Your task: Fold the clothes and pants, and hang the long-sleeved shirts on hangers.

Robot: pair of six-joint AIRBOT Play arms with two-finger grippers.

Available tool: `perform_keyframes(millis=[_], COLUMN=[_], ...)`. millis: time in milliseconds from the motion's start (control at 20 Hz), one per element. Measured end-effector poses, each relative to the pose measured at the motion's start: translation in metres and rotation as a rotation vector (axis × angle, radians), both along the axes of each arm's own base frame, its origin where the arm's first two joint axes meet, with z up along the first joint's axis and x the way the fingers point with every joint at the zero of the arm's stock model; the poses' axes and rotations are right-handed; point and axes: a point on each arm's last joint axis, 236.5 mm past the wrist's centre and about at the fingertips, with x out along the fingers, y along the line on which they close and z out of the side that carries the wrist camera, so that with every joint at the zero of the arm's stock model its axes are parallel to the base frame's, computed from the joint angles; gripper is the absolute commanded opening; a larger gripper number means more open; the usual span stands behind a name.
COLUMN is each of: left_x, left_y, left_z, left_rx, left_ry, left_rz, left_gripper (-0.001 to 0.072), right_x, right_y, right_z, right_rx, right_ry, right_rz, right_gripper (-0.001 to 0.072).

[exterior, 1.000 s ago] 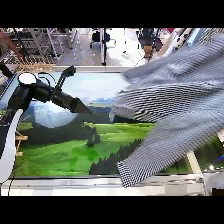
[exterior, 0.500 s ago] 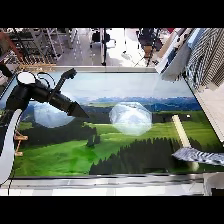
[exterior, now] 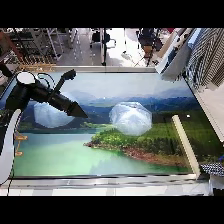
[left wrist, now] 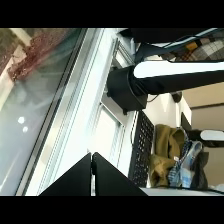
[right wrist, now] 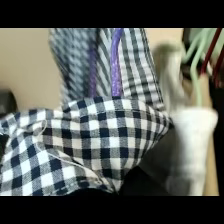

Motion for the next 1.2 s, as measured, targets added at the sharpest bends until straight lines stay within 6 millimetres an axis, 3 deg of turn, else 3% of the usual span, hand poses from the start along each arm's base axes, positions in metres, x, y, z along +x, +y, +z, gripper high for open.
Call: perform_keyframes(millis=[150,300,350,400,450,500,550,600,750,900,1000,1100,1150,1200], left_x=[0.000,-0.001,-0.001,-0.001,-0.002,-0.002,-0.002,-0.002,-0.004,-0.005,-0.003,0.002,0.007,0.013], left_y=[0.000,-0.001,-0.001,-0.002,-0.002,-0.002,-0.003,-0.003,-0.006,-0.008,-0.009,0.000,0.010,0.024], left_z=[0.000,0.000,0.000,0.000,0.000,0.000,0.000,0.000,0.000,0.000,-0.001,-0.011,-0.021,-0.033], left_rx=[0.008,0.014,0.015,0.016,0.017,0.017,0.018,0.018,0.018,0.018,0.021,0.092,0.172,0.272], left_ry=[0.022,0.041,0.044,0.047,0.049,0.051,0.053,0.054,0.055,0.055,0.052,0.047,0.034,0.014], left_rz=[0.011,0.017,0.018,0.019,0.019,0.019,0.019,0.018,0.012,0.008,0.016,0.056,0.093,0.143], left_gripper=[0.0014,0.0014,0.0015,0.0029,0.0153,0.0401,0.0560,0.0605,0.0604,0.0604,0.0601,0.0554,0.0553,0.0553], right_x=[0.000,-0.005,-0.008,-0.010,-0.012,-0.012,-0.009,-0.006,0.017,0.058,0.104,0.179,0.220,0.261], right_y=[-0.009,-0.014,-0.014,-0.013,-0.011,-0.007,-0.002,0.004,0.033,0.076,0.106,0.138,0.160,0.189], right_z=[0.007,-0.002,-0.008,-0.014,-0.018,-0.022,-0.022,-0.018,0.016,0.059,0.071,0.053,0.034,0.008], right_rx=[-0.052,-0.026,-0.005,0.020,0.035,0.052,0.057,0.049,-0.049,-0.175,-0.173,-0.032,0.075,0.211], right_ry=[-0.014,-0.022,-0.026,-0.033,-0.042,-0.061,-0.086,-0.106,-0.186,-0.318,-0.405,-0.434,-0.429,-0.408], right_rz=[0.014,-0.004,-0.017,-0.028,-0.035,-0.034,-0.023,-0.008,0.106,0.310,0.521,0.823,0.987,1.161], right_gripper=[0.0024,0.0026,0.0078,0.0262,0.0525,0.0679,0.0687,0.0688,0.0688,0.0687,0.0686,0.0671,0.0658,0.0592])
